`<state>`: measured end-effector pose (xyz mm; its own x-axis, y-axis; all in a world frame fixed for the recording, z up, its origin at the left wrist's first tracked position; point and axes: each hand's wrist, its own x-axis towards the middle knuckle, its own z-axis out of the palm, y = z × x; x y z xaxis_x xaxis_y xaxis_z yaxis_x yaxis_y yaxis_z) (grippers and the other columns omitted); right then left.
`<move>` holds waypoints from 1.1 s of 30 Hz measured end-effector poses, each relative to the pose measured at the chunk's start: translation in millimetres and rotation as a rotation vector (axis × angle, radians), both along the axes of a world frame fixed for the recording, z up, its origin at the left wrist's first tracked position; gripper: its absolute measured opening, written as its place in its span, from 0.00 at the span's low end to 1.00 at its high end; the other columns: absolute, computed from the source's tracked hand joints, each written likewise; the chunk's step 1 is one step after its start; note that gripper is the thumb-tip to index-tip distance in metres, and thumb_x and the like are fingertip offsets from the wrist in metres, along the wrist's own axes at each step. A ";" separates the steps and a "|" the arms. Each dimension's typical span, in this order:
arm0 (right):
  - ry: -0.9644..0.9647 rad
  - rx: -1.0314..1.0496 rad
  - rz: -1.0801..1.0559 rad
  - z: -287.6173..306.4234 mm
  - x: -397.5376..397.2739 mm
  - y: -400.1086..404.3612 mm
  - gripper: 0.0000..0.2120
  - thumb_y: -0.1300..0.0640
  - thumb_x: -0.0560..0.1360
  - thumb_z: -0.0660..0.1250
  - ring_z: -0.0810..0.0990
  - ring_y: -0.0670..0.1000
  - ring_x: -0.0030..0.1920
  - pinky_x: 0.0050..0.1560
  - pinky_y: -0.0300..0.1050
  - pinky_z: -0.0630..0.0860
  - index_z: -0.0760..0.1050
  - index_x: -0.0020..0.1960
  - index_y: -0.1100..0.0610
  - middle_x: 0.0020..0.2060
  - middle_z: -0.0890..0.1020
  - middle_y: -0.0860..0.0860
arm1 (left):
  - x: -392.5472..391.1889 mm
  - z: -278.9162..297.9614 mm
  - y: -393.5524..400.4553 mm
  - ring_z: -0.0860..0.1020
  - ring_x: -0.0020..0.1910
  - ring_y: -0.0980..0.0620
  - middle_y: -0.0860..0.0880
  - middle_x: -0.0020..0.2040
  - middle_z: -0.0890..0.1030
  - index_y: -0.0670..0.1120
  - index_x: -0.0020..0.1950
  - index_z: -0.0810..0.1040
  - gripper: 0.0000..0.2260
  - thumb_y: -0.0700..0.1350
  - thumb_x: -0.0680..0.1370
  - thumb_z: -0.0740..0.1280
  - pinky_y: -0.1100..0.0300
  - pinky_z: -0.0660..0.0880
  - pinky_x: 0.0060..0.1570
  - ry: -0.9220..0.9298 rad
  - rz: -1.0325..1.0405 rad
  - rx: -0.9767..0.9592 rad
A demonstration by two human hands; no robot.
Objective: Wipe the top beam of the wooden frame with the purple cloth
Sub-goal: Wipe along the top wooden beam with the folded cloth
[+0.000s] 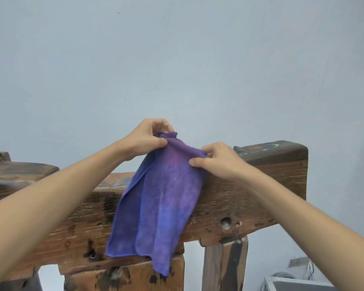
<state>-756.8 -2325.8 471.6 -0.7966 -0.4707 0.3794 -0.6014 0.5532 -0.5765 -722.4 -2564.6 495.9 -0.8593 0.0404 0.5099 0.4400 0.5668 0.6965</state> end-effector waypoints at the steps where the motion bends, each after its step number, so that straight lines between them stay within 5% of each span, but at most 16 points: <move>1: -0.002 -0.054 -0.002 7.7 -5.8 4.6 0.10 0.48 0.72 0.74 0.80 0.48 0.35 0.37 0.43 0.73 0.83 0.40 0.54 0.34 0.84 0.48 | -3.8 4.9 -0.3 0.81 0.45 0.56 0.52 0.46 0.86 0.48 0.47 0.80 0.14 0.35 0.67 0.63 0.64 0.76 0.43 0.002 0.005 0.022; 4: -0.005 -0.181 -0.010 27.4 -25.4 15.4 0.05 0.53 0.75 0.72 0.82 0.46 0.28 0.32 0.38 0.73 0.82 0.41 0.53 0.30 0.82 0.46 | -16.5 17.6 -2.1 0.82 0.45 0.51 0.41 0.51 0.85 0.47 0.50 0.80 0.15 0.35 0.66 0.64 0.59 0.77 0.42 -0.019 0.017 0.042; 6: -0.028 -0.242 -0.018 36.9 -41.5 19.1 0.04 0.55 0.77 0.71 0.85 0.48 0.29 0.33 0.41 0.78 0.81 0.44 0.54 0.35 0.84 0.50 | -27.3 23.2 -0.9 0.82 0.42 0.51 0.43 0.48 0.85 0.47 0.52 0.80 0.16 0.36 0.66 0.65 0.60 0.78 0.37 -0.026 0.036 0.033; 9: -0.044 -0.317 -0.038 46.8 -66.0 19.0 0.03 0.57 0.77 0.70 0.89 0.51 0.34 0.46 0.48 0.86 0.82 0.47 0.54 0.44 0.87 0.54 | -46.6 28.2 6.4 0.80 0.37 0.54 0.47 0.44 0.82 0.47 0.51 0.80 0.16 0.36 0.67 0.65 0.60 0.77 0.35 -0.004 0.061 0.065; 13: 0.101 -0.228 -0.210 51.9 -98.5 9.3 0.05 0.57 0.77 0.67 0.88 0.55 0.43 0.54 0.52 0.82 0.82 0.49 0.53 0.43 0.87 0.53 | -78.9 30.7 19.7 0.79 0.37 0.52 0.47 0.45 0.81 0.47 0.50 0.79 0.15 0.31 0.70 0.64 0.57 0.77 0.35 0.064 0.138 0.126; 16: 0.201 -0.098 -0.324 39.1 -107.8 -6.4 0.13 0.57 0.80 0.62 0.80 0.63 0.59 0.55 0.50 0.74 0.77 0.63 0.55 0.59 0.82 0.59 | -105.6 22.5 25.0 0.79 0.41 0.47 0.45 0.47 0.81 0.46 0.51 0.77 0.14 0.31 0.71 0.63 0.53 0.77 0.39 0.077 0.271 0.126; 20: 0.151 0.100 -0.078 -6.3 -98.3 -30.9 0.31 0.45 0.81 0.61 0.69 0.65 0.74 0.70 0.56 0.67 0.56 0.81 0.50 0.79 0.56 0.62 | -120.2 -15.5 34.2 0.78 0.52 0.46 0.46 0.55 0.79 0.45 0.62 0.73 0.18 0.34 0.73 0.63 0.51 0.77 0.52 -0.007 0.429 -0.153; 23: 0.205 0.416 0.077 -22.8 -97.7 -36.1 0.23 0.38 0.81 0.52 0.60 0.56 0.81 0.71 0.58 0.64 0.70 0.72 0.42 0.77 0.69 0.53 | -116.0 -41.2 46.9 0.76 0.60 0.45 0.45 0.59 0.80 0.42 0.61 0.75 0.12 0.38 0.79 0.60 0.51 0.72 0.61 0.033 0.427 -0.131; 25: 0.155 0.523 0.069 -18.3 -96.8 -37.9 0.23 0.41 0.81 0.47 0.70 0.57 0.75 0.61 0.56 0.68 0.78 0.63 0.44 0.69 0.78 0.52 | -108.5 -50.9 57.0 0.76 0.63 0.44 0.44 0.61 0.81 0.42 0.59 0.78 0.14 0.44 0.84 0.55 0.52 0.69 0.64 -0.028 0.339 -0.148; 29: 0.118 0.569 0.030 -12.1 -94.1 -43.9 0.22 0.46 0.81 0.49 0.76 0.55 0.69 0.60 0.52 0.68 0.73 0.70 0.44 0.69 0.78 0.48 | -92.1 -65.7 73.4 0.69 0.75 0.52 0.47 0.75 0.73 0.44 0.74 0.73 0.26 0.55 0.87 0.45 0.54 0.59 0.76 -0.227 0.016 -0.051; 33: 0.098 0.493 -0.127 -12.0 -85.9 -38.5 0.28 0.44 0.81 0.46 0.71 0.56 0.74 0.67 0.59 0.69 0.62 0.80 0.46 0.75 0.72 0.50 | -80.3 -76.9 74.2 0.49 0.80 0.60 0.52 0.83 0.53 0.47 0.83 0.52 0.27 0.57 0.86 0.40 0.59 0.43 0.79 -0.276 0.065 -0.047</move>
<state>-842.7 -2364.3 459.6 -0.8309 -0.5143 0.2125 -0.5500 0.8171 -0.1728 -802.7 -2490.3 419.0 -0.9668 -0.0009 0.2554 0.1994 0.6222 0.7571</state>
